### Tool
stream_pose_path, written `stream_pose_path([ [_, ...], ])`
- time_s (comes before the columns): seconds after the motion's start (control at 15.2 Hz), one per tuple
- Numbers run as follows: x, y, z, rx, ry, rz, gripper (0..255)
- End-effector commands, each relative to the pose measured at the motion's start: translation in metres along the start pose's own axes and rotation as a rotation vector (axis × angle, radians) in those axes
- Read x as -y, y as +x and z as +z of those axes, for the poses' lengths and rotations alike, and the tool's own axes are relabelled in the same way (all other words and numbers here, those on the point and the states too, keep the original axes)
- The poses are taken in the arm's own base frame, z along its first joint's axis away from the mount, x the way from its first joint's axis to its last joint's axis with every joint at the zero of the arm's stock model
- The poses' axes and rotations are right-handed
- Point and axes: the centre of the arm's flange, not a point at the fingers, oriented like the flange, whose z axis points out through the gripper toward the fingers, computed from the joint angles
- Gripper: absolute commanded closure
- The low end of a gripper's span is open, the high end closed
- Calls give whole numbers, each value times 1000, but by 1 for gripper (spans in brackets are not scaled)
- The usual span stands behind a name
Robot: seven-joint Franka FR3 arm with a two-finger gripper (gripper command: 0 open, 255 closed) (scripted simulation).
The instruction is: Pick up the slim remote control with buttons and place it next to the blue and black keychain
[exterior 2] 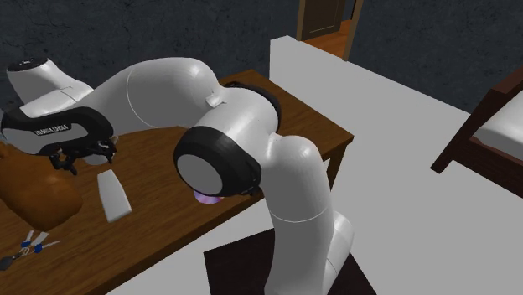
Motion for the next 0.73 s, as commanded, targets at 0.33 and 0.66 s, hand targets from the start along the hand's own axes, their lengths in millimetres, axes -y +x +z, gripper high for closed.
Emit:
stream_pose_path([
  [0.33,7,-8,7,137,-73,-14,0],
  [0.66,7,-8,7,137,-73,-14,0],
])
